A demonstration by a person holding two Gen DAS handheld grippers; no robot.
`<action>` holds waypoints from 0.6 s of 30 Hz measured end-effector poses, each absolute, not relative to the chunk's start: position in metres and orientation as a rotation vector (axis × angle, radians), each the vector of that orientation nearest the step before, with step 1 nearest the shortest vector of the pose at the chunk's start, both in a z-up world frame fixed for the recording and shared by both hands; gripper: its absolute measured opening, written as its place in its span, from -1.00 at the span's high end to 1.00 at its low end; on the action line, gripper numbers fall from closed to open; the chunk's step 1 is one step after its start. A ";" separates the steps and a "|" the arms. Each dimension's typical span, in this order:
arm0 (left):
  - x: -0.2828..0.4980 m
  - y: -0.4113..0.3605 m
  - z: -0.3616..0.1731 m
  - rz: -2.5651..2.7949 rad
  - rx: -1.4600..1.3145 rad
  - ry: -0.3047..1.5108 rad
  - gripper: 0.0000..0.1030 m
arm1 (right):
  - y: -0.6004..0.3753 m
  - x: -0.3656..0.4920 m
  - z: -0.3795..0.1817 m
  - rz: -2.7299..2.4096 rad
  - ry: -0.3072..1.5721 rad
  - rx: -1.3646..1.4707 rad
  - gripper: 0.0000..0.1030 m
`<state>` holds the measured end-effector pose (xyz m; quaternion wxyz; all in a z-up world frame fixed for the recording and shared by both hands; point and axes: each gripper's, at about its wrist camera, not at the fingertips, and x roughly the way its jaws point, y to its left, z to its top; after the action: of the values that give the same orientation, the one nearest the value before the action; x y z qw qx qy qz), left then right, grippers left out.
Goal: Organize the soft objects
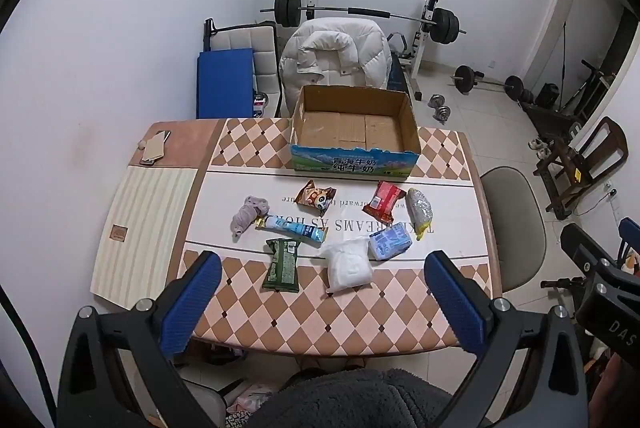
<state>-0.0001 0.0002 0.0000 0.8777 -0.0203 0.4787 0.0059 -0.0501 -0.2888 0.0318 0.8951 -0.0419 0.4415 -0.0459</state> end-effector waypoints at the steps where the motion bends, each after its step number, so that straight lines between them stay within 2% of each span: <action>1: 0.000 0.000 0.000 0.010 -0.044 1.003 -1.00 | -0.289 -0.050 0.032 -0.093 0.915 -0.086 -1.00; 18: -0.001 0.002 -0.004 0.016 -0.031 0.992 -1.00 | -0.291 -0.048 0.031 -0.097 0.910 -0.093 -1.00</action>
<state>-0.0007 0.0019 -0.0039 0.8792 -0.0147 0.4761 0.0078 -0.0476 -0.2914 0.0308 0.8961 -0.0450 0.4391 -0.0470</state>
